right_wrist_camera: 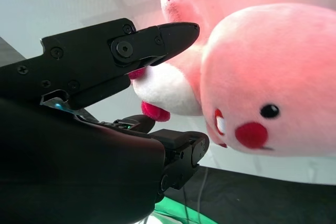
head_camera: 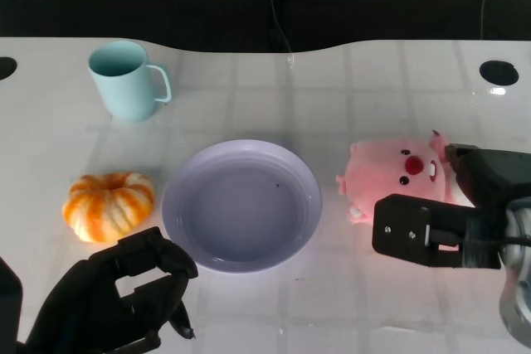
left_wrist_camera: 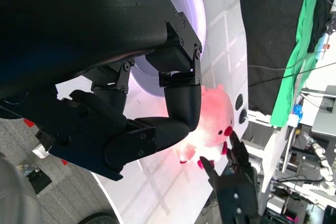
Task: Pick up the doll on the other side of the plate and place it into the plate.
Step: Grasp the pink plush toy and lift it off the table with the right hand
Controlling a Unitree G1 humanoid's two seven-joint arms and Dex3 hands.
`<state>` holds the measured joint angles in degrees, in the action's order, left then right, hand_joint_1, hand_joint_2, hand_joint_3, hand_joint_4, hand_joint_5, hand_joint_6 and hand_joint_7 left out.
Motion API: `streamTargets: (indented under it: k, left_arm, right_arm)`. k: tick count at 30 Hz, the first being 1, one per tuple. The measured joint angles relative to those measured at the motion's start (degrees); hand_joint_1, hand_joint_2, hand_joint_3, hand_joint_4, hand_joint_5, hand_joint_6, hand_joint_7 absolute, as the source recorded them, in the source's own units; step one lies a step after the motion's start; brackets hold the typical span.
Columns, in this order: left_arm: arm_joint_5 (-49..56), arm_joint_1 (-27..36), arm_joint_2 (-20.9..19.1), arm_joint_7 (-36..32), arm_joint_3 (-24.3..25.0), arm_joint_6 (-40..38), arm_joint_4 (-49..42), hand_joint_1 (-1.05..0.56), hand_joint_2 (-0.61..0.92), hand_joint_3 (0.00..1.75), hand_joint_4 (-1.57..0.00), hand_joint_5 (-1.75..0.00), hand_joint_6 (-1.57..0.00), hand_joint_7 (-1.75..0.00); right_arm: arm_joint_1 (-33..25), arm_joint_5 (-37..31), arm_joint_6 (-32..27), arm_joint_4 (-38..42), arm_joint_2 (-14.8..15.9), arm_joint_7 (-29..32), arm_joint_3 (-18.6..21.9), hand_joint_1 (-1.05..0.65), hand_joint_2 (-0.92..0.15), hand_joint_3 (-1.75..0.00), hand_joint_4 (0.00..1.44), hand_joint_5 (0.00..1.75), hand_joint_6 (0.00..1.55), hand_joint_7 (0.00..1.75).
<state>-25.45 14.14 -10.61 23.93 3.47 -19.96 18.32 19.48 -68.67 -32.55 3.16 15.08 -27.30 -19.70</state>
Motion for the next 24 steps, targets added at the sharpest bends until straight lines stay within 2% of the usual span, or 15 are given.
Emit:
streamTargets:
  k: [6, 14, 20, 23, 24]
  left_arm:
    - [0.0, 0.2, 0.0, 0.0, 0.1, -0.1, 0.6, -0.45, 0.68, 0.81, -0.67, -1.75, -0.68, -1.37]
    - [-0.1, 0.4, 0.0, 0.0, 0.4, -0.3, 1.0, -0.46, 0.69, 0.78, -0.67, -1.74, -0.68, -1.35]
    - [-0.2, 0.6, 0.0, -0.1, 0.5, -0.7, 1.3, -0.45, 0.72, 0.75, -0.68, -1.73, -0.69, -1.33]
    - [-0.1, 0.6, 0.0, -0.2, 0.4, -0.8, 1.8, -0.44, 0.72, 0.74, -0.68, -1.73, -0.69, -1.32]
    - [-0.1, 0.6, 0.0, -0.2, 0.4, -0.8, 1.8, -0.44, 0.73, 0.74, -0.68, -1.73, -0.69, -1.33]
  right_arm:
    - [4.1, 2.8, -0.8, 9.5, -0.9, 3.1, -1.2, -0.79, -0.92, -0.16, 0.20, 0.18, 0.15, 0.00]
    - [8.7, 10.7, 0.8, 21.1, -2.0, 8.9, -1.5, -0.79, -0.92, -0.15, 0.14, 0.15, 0.15, 0.00]
    - [12.5, 15.1, 3.9, 29.4, -3.0, 13.1, -2.9, -0.61, -0.90, -0.04, 0.20, 0.18, 0.22, 0.03]
    - [14.4, 16.3, 4.9, 33.8, -4.1, 16.3, -3.8, -0.55, -0.89, -0.01, 0.27, 0.21, 0.28, 0.04]
    - [15.1, 16.6, 5.3, 35.3, -4.3, 17.0, -4.3, -0.51, -0.89, -0.01, 0.32, 0.23, 0.35, 0.07]
